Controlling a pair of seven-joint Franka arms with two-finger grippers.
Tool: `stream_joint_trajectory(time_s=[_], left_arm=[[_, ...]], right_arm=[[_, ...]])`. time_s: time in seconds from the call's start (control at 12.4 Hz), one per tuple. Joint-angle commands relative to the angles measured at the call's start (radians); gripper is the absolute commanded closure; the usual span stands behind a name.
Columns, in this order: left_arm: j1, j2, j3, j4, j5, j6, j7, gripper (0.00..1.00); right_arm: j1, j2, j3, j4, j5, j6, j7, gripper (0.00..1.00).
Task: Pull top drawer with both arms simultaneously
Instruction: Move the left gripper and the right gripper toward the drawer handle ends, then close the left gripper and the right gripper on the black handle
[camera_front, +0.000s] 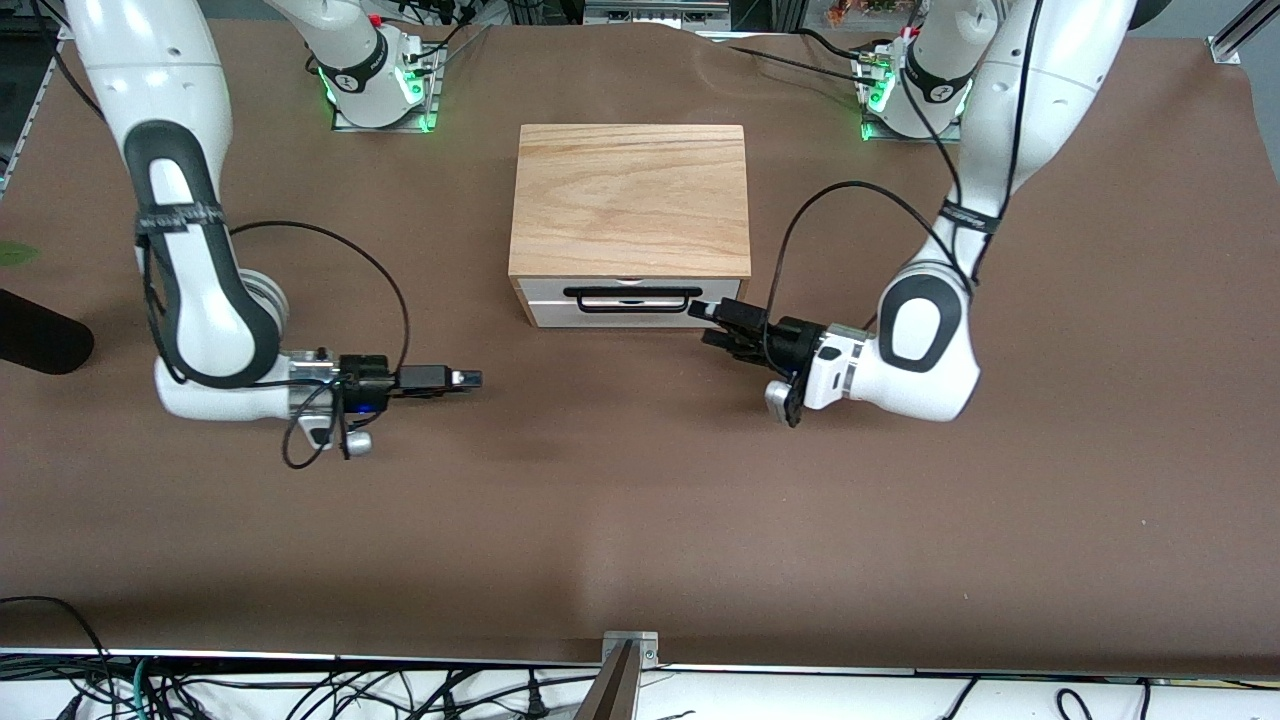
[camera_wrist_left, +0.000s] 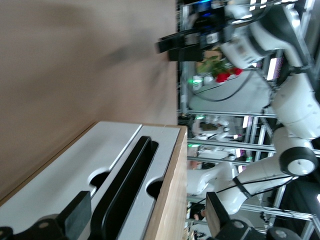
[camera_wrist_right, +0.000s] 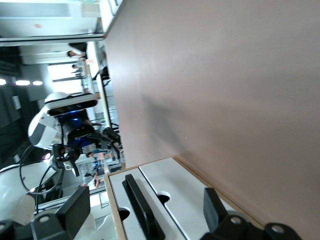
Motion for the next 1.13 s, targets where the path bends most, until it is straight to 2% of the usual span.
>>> stream_joint_trajectory(time_s=[0.0,0.24,0.32,0.4,0.48,0.65,0.89,1.05], left_arm=[[-0.031,0.007,0.003,-0.1,-0.161,0.016,0.216,0.02],[-0.031,0.014,0.003,-0.121,-0.17,0.016,0.268,0.07],[-0.034,0.022,0.001,-0.121,-0.17,0.013,0.275,0.16],[-0.036,0.025,0.0,-0.122,-0.172,0.008,0.298,0.33],[-0.045,0.036,0.0,-0.122,-0.172,0.008,0.312,0.4],[-0.047,0.051,0.0,-0.122,-0.173,0.005,0.318,0.51],[-0.047,0.06,-0.002,-0.122,-0.173,0.001,0.317,0.53],[-0.045,0.063,-0.002,-0.122,-0.173,-0.001,0.317,0.71]], right_arm=[[0.045,-0.009,-0.001,-0.063,0.103,0.002,-0.104,0.0],[0.063,-0.015,0.004,-0.122,0.15,-0.023,-0.217,0.0],[0.063,-0.015,0.016,-0.126,0.153,-0.056,-0.231,0.0],[0.063,-0.017,0.022,-0.13,0.155,-0.075,-0.233,0.0],[0.063,-0.018,0.034,-0.139,0.17,-0.095,-0.234,0.0],[0.063,-0.022,0.069,-0.178,0.242,-0.109,-0.292,0.0],[0.064,-0.017,0.109,-0.237,0.319,-0.106,-0.392,0.0],[0.066,-0.014,0.115,-0.254,0.325,-0.106,-0.417,0.0]])
